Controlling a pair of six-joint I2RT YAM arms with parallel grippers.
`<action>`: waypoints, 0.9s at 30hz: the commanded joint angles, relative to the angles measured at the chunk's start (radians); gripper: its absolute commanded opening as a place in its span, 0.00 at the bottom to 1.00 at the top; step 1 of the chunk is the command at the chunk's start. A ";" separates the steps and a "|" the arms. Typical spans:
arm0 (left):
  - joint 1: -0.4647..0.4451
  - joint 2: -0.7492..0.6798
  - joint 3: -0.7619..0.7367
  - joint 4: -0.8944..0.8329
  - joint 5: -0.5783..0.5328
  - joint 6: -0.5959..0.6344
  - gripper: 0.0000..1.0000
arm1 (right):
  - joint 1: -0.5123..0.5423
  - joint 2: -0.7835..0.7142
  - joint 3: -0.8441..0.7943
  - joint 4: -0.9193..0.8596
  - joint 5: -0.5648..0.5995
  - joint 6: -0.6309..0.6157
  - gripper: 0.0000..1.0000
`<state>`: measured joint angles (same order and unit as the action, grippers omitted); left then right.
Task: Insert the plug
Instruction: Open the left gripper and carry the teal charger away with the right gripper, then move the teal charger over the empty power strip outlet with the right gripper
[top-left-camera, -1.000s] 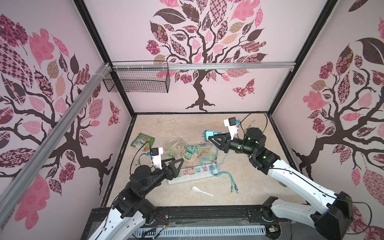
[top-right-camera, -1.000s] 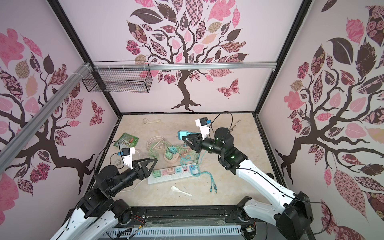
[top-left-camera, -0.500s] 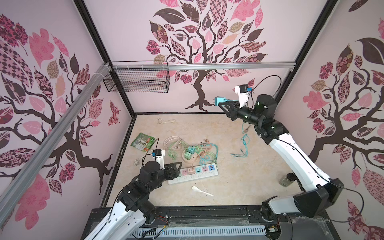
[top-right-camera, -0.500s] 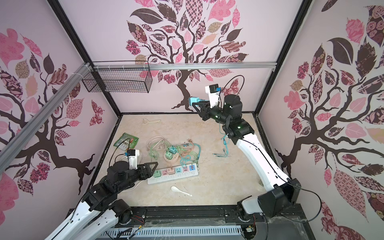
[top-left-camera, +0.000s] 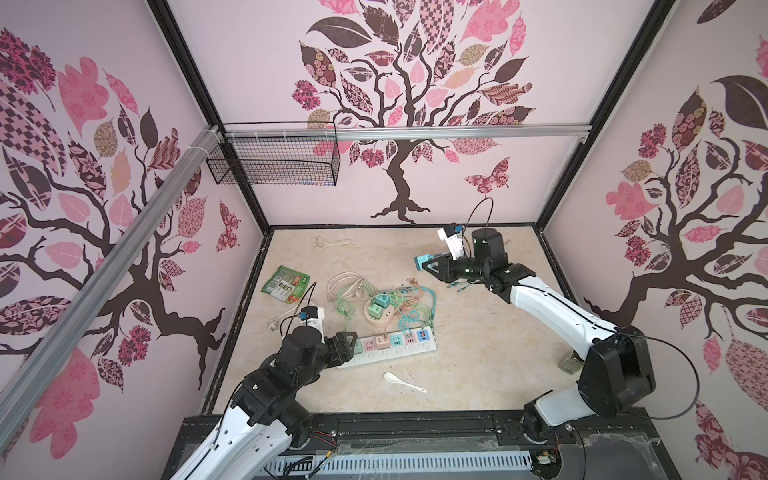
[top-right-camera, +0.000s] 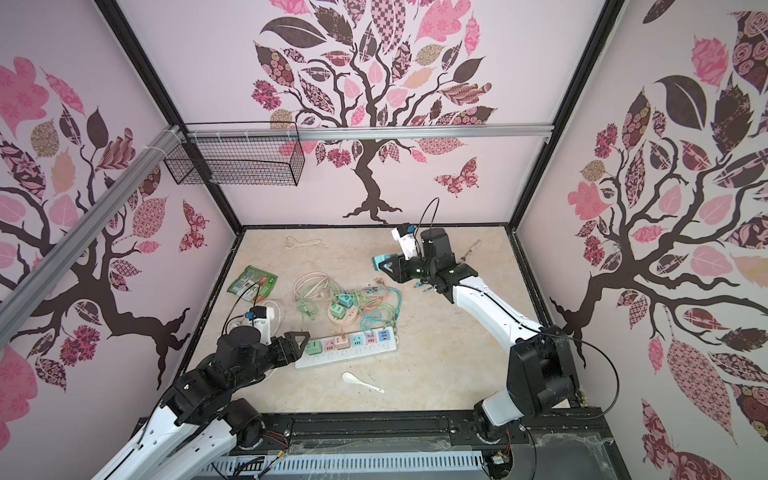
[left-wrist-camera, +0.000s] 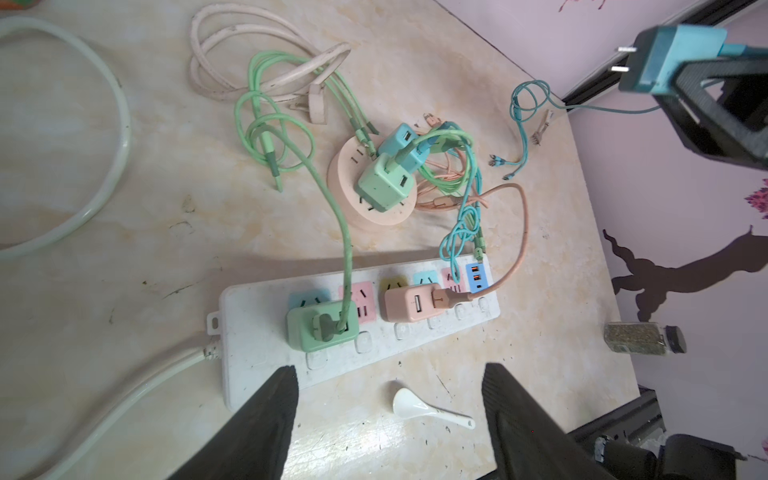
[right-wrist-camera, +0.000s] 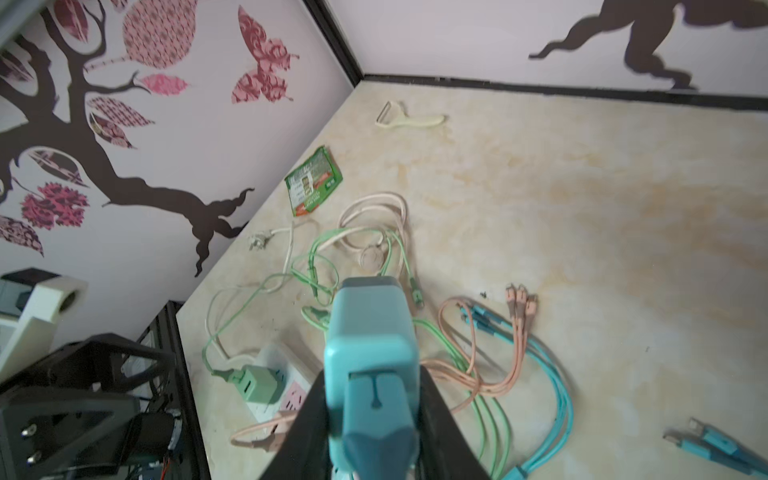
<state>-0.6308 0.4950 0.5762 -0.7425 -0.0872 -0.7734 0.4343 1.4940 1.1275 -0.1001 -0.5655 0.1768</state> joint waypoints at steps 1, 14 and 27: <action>0.000 0.008 0.024 -0.066 -0.059 -0.049 0.72 | 0.043 -0.066 -0.031 -0.001 -0.036 -0.057 0.13; 0.000 -0.039 -0.121 -0.068 -0.081 -0.205 0.62 | 0.096 -0.139 -0.173 -0.031 -0.169 -0.207 0.14; 0.000 -0.023 -0.235 -0.002 -0.084 -0.259 0.45 | 0.142 -0.090 -0.145 -0.253 -0.035 -0.399 0.15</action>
<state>-0.6308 0.4667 0.3740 -0.7822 -0.1566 -1.0218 0.5510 1.3884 0.9436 -0.2932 -0.6380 -0.1650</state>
